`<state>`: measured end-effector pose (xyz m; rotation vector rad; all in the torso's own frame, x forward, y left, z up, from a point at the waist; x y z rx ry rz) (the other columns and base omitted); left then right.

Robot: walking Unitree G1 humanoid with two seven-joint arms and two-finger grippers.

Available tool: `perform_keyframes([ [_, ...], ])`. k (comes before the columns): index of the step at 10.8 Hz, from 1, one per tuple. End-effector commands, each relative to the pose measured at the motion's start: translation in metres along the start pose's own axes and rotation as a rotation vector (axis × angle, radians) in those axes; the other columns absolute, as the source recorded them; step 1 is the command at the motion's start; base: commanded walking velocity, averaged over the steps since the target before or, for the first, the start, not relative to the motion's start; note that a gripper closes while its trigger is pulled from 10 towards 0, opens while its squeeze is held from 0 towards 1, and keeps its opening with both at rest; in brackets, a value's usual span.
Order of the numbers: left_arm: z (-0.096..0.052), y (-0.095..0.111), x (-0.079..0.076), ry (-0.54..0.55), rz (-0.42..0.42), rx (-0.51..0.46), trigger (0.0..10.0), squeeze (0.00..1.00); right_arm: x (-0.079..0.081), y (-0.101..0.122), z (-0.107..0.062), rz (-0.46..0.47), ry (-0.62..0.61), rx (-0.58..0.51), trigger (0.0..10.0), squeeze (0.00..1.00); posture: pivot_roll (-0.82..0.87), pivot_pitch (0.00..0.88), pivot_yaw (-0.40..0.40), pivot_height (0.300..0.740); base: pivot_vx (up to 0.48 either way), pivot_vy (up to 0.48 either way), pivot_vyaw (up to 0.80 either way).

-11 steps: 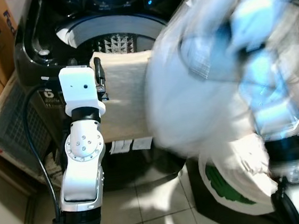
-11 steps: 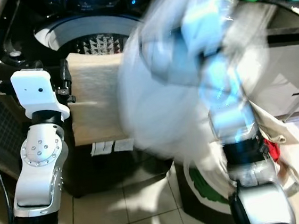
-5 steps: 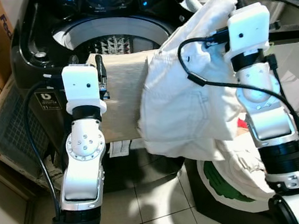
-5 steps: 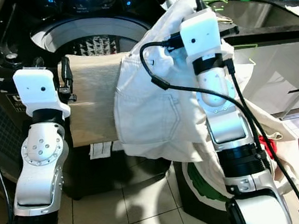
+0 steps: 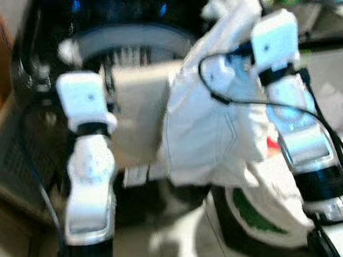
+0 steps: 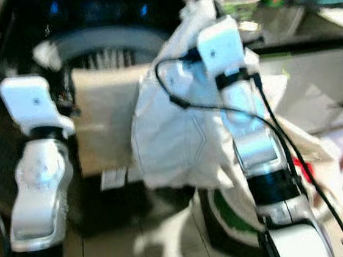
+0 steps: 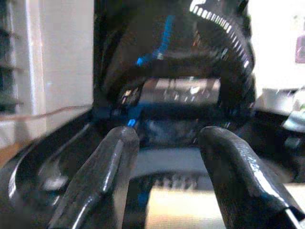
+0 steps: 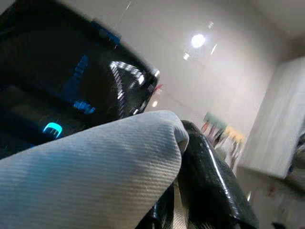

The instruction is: Clothes washing

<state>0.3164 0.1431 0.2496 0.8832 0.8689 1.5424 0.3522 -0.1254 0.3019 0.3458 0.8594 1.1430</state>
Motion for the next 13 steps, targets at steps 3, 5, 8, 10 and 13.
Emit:
perform_keyframes([
  [3,0.001,0.007,-0.010,-0.023,-0.021,-0.024,10.0,0.00,-0.020,0.023,0.022,-0.046,-0.036,-0.098,0.0,0.00,0.10,0.000,-0.070,0.740,0.480,0.000,0.49],
  [5,0.001,0.006,-0.010,-0.023,-0.024,-0.023,10.0,0.00,-0.019,0.019,0.022,-0.031,-0.033,-0.080,0.0,0.00,0.10,0.000,-0.073,0.740,0.480,0.000,0.68],
  [8,0.003,0.014,-0.009,-0.005,-0.044,-0.065,10.0,0.00,-0.021,0.016,0.034,-0.041,-0.015,-0.053,0.0,0.00,0.10,0.000,-0.075,0.740,0.314,0.000,0.13],
  [10,0.002,0.015,-0.008,-0.010,-0.041,-0.070,10.0,0.00,-0.026,0.020,0.038,-0.038,-0.029,-0.066,0.0,0.00,0.11,0.000,-0.079,0.740,0.000,0.000,0.00],
  [13,0.002,0.014,-0.009,-0.023,-0.041,-0.066,10.0,0.00,-0.044,0.033,0.069,-0.027,-0.052,-0.089,0.0,0.00,0.13,0.000,-0.095,0.740,0.000,0.000,0.00],
])
Point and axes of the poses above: a point about 5 cm out from each wrist's last joint towards the gripper, its own z axis pointing out of the wrist towards the gripper, its own y axis along the axis of the wrist's last joint, x = y × z, the point moved 3 cm from there along z, pointing out of the wrist towards the gripper, and after that the axes turned 1 degree about -z, right-handed, at the moved point
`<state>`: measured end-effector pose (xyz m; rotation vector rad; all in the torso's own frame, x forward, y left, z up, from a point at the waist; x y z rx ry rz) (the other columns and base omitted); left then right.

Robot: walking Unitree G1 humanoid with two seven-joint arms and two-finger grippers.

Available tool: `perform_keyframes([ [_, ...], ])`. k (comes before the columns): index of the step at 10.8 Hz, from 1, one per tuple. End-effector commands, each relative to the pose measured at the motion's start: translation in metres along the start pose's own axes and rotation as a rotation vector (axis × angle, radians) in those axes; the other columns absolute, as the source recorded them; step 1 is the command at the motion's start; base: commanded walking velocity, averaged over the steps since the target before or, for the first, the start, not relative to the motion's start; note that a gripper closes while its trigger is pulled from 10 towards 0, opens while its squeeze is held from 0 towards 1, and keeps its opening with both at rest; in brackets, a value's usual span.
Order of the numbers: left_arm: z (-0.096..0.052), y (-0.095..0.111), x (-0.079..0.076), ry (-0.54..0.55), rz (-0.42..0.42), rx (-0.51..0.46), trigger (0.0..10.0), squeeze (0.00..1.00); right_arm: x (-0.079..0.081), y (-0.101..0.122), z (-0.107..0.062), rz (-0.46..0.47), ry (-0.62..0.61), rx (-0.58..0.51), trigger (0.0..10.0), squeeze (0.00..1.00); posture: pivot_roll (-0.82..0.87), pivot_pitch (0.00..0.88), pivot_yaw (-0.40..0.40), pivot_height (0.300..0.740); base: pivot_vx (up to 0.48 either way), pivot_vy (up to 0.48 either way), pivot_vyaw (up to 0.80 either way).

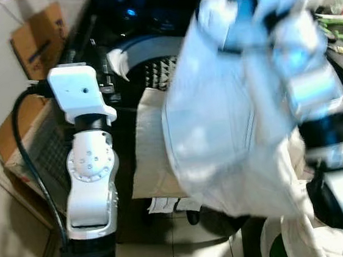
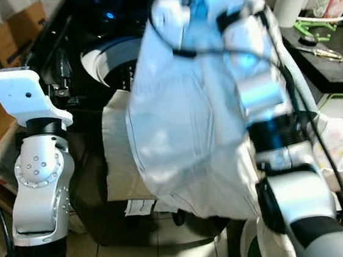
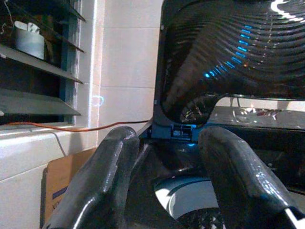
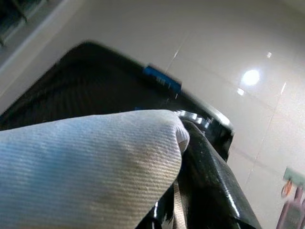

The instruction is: Clothes washing

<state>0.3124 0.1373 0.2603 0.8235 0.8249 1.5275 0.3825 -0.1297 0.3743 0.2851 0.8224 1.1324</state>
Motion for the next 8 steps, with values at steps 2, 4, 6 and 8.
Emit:
perform_keyframes([
  [2,-0.007,-0.004,-0.001,-0.023,0.006,0.038,10.0,0.00,-0.023,-0.015,0.021,-0.094,-0.019,0.061,0.0,0.00,0.15,0.000,-0.084,0.740,0.000,0.000,0.00],
  [4,-0.015,-0.005,-0.001,-0.057,0.020,0.065,10.0,0.00,-0.033,-0.021,0.036,-0.196,-0.039,0.094,0.0,0.00,0.17,0.000,-0.062,0.740,0.000,0.000,0.00],
  [6,-0.030,-0.002,0.014,-0.088,0.087,0.111,10.0,0.00,-0.034,-0.049,0.042,-0.402,0.009,0.265,0.0,0.00,0.27,0.000,-0.054,0.740,0.000,0.000,0.00],
  [8,-0.050,0.000,0.023,-0.066,0.117,0.170,10.0,0.00,0.001,-0.074,0.029,-0.605,0.212,0.386,0.0,0.00,0.32,0.000,-0.087,0.740,0.000,0.000,0.00],
])
Point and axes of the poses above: a point about 5 cm out from each wrist's last joint towards the gripper, its own z axis pointing out of the wrist towards the gripper, its own y axis along the axis of the wrist's last joint, x = y × z, the point moved 3 cm from there along z, pointing out of the wrist towards the gripper, and after that the axes turned 1 degree about -z, right-handed, at the moved point
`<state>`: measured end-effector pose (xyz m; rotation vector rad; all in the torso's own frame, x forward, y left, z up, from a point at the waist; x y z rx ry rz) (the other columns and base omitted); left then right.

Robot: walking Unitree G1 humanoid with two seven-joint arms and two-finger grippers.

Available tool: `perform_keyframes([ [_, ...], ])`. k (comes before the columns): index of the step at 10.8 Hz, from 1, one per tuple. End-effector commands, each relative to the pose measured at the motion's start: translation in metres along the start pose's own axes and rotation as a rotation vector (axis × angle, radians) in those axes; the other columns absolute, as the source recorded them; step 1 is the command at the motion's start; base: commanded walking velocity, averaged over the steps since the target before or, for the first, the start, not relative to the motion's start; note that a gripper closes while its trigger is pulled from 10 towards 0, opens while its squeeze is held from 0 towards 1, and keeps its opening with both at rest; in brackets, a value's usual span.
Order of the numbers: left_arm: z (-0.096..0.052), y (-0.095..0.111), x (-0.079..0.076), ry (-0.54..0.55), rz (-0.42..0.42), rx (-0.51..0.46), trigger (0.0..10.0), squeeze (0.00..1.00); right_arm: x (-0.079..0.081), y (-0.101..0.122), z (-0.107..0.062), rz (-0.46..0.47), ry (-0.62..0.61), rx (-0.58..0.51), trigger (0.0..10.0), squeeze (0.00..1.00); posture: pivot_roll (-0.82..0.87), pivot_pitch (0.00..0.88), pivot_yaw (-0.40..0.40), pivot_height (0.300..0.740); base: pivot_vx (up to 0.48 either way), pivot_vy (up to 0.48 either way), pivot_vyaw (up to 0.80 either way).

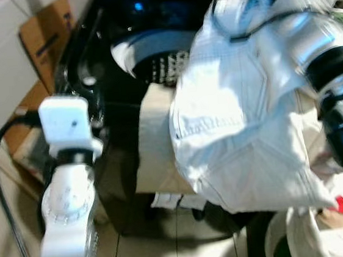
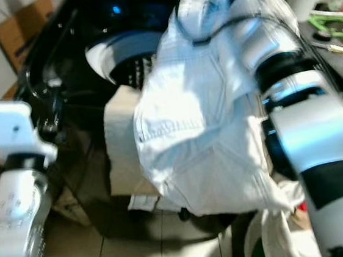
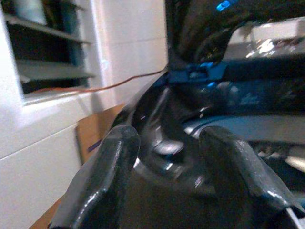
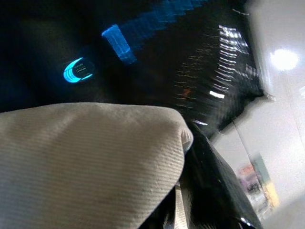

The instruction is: Clothes washing

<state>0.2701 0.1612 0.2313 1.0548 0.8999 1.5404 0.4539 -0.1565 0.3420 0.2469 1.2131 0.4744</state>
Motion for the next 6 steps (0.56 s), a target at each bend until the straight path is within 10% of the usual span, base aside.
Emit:
perform_keyframes([
  [1,-0.006,0.006,-0.001,-0.007,0.009,-0.001,10.0,0.00,0.005,0.006,0.002,-0.100,0.048,-0.002,0.0,0.00,0.33,0.000,-0.100,0.740,0.000,0.000,0.00],
  [3,-0.016,0.005,0.001,0.013,0.022,0.033,10.0,0.00,0.043,0.001,-0.006,-0.277,0.198,0.006,0.0,0.00,0.36,0.000,-0.125,0.740,0.000,0.000,0.00],
  [4,-0.022,0.005,0.004,0.029,0.029,0.053,10.0,0.00,0.066,-0.005,-0.014,-0.359,0.285,0.012,10.0,0.00,0.38,0.000,-0.139,0.740,0.000,0.000,0.00],
  [5,-0.025,0.005,0.005,0.036,0.033,0.063,10.0,0.00,0.077,-0.007,-0.018,-0.380,0.323,0.012,10.0,0.00,0.38,0.000,-0.142,0.740,0.000,0.000,0.00],
  [6,-0.029,0.006,0.007,0.044,0.037,0.076,10.0,0.00,0.089,-0.007,-0.023,-0.391,0.365,0.004,10.0,1.00,0.38,0.000,-0.149,0.740,0.000,0.000,0.00],
])
Point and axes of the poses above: a point about 5 cm out from each wrist's last joint towards the gripper, its own z axis pointing out of the wrist towards the gripper, its own y axis along the axis of the wrist's last joint, x = y × z, the point moved 3 cm from there along z, pointing out of the wrist towards the gripper, and after that the axes turned 1 degree about -z, right-handed, at the moved point
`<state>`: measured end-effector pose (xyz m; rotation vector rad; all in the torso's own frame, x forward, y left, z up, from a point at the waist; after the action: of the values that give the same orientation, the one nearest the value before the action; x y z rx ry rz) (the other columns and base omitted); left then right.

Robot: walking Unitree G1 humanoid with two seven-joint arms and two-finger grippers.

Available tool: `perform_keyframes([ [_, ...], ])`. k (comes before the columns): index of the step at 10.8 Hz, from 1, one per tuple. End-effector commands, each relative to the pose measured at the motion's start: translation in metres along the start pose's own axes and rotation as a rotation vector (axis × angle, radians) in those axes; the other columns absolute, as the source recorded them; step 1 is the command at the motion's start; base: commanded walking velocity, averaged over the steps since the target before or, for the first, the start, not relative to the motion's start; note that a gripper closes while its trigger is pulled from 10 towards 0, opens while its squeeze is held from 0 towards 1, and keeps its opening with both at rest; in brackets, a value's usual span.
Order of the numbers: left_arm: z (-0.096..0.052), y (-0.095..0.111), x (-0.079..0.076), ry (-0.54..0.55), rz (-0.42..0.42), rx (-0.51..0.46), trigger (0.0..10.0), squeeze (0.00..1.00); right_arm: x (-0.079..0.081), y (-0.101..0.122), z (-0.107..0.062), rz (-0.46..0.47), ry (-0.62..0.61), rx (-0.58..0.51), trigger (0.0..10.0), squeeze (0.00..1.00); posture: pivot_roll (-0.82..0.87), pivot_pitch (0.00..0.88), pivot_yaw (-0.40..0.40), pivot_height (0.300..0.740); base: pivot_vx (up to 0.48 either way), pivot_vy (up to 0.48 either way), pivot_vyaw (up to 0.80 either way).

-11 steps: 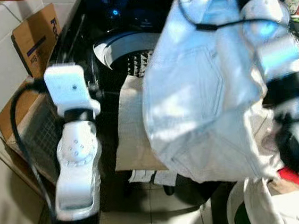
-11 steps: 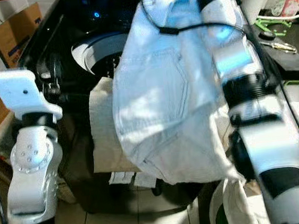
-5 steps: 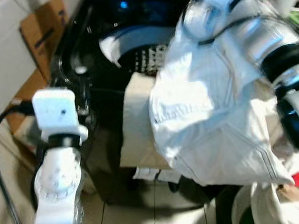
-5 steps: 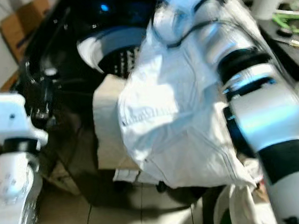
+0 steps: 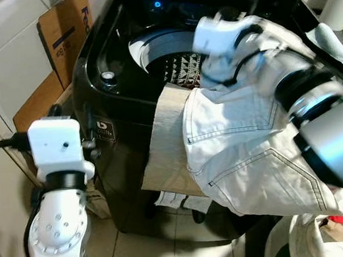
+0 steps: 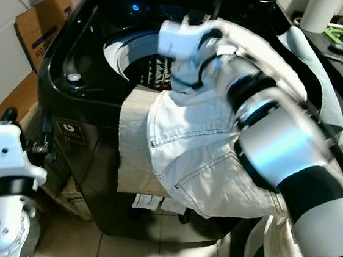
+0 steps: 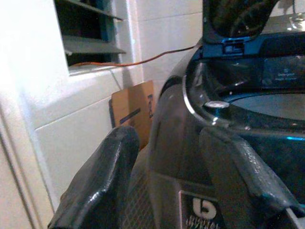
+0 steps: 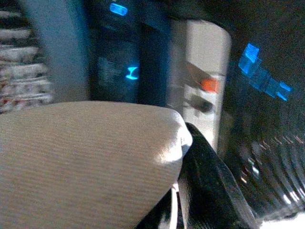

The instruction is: Clothes washing

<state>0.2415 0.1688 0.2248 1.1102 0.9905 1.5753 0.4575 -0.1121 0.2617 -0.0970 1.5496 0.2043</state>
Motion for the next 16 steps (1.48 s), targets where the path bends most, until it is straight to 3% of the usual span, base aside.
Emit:
perform_keyframes([
  [1,-0.003,0.005,-0.002,0.003,-0.003,-0.001,10.0,0.00,0.023,-0.004,-0.003,-0.049,0.095,0.011,10.0,1.00,0.38,0.000,-0.150,0.740,0.000,0.000,0.00],
  [5,-0.004,0.003,-0.005,-0.010,0.007,0.021,10.0,0.00,0.074,-0.017,-0.015,-0.060,0.321,0.070,10.0,1.00,0.37,0.000,-0.141,0.740,0.000,0.000,0.00],
  [6,-0.003,0.003,-0.005,-0.011,0.008,0.029,10.0,0.00,0.076,-0.017,-0.016,-0.058,0.326,0.070,10.0,1.00,0.37,0.000,-0.137,0.740,0.000,0.000,0.00],
  [7,-0.003,0.002,-0.006,-0.016,0.009,0.032,10.0,0.00,0.075,-0.016,-0.015,-0.110,0.315,0.061,10.0,1.00,0.37,0.000,-0.135,0.740,0.000,0.000,0.00],
  [9,-0.001,0.001,-0.009,-0.024,0.010,0.042,10.0,0.00,0.070,-0.016,-0.014,-0.299,0.269,0.031,10.0,1.00,0.35,0.000,-0.128,0.740,0.000,0.000,0.00],
  [10,-0.001,0.001,-0.009,-0.025,0.009,0.043,10.0,0.00,0.067,-0.015,-0.013,-0.299,0.246,0.029,10.0,1.00,0.35,0.000,-0.127,0.740,0.000,0.000,0.00],
  [16,0.004,0.002,-0.011,-0.027,0.008,0.041,10.0,0.00,0.051,-0.015,-0.009,0.011,0.146,0.083,10.0,1.00,0.34,0.000,-0.114,0.740,0.000,0.000,0.00],
])
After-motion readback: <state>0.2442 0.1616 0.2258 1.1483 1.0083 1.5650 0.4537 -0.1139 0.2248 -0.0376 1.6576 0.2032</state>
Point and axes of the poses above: a point about 5 cm out from each wrist's last joint towards the gripper, its own z axis pointing out of the wrist towards the gripper, its own y axis along the axis of the wrist's last joint, x = y × z, the point moved 3 cm from there along z, pointing out of the wrist towards the gripper, and after that the axes turned 1 degree about -z, right-handed, at the moved point
